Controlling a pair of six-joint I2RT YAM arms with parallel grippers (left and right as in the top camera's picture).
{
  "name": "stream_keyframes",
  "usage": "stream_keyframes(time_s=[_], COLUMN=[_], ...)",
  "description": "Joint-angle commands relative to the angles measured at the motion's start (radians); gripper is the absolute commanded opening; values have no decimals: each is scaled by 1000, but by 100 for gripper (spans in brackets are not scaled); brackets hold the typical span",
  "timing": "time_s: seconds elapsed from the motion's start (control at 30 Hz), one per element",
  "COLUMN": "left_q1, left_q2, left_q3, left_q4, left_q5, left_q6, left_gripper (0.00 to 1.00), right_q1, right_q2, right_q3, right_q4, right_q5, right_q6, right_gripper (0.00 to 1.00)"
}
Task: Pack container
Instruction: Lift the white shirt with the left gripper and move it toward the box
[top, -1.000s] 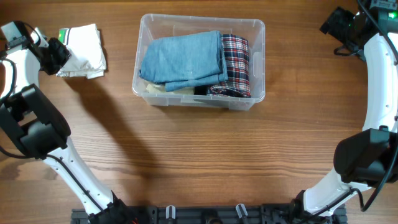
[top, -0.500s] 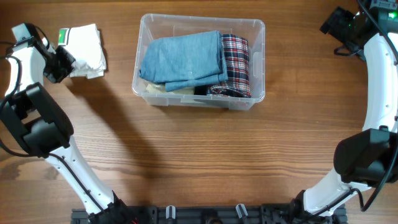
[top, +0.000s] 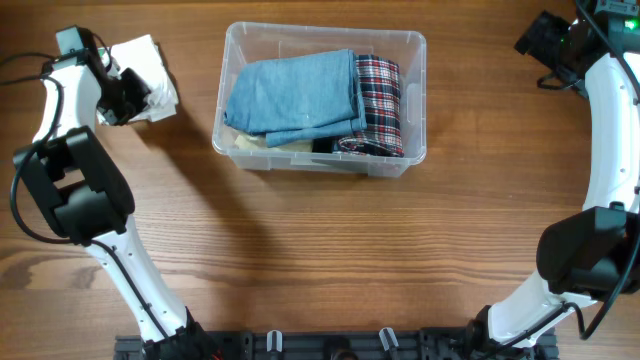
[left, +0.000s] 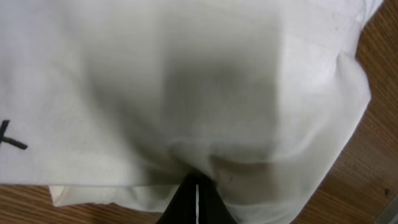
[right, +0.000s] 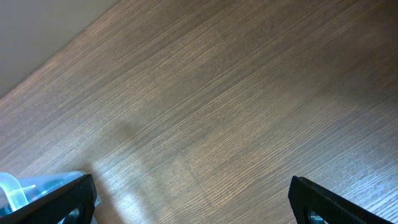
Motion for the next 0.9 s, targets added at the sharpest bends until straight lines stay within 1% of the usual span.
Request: stream_keyframes(time_s=[0.0,0.1,0.3,0.4,0.53,0.57,0.87], left_q1=[3,3,3,7,30,37,48], left_q2=[0,-24,-116,-138,-135,-135,-55], left_q3=[0,1,2,2,1,1,-1], left_q4=[2,6,93,132,162,162,162], left_q5=[13,13,12,-45,-214,-227,-224], left_q6=[5,5,6,5,5,6,6], left_gripper=[4,4,4,4,4,4,4], right_q1=[4,4,4,4,4,4,4], right_q2=[12,12,12,12,12,12,12], right_q3=[-7,-7,-7,-7,-7,-7,-7], right_q4=[3,3,3,3,3,3,3], right_q5=[-5,-5,-5,-5,-5,-5,-5], right_q6=[14,13,13,13,14,14,14], right_gripper=[100,100,100,100,100,100,100])
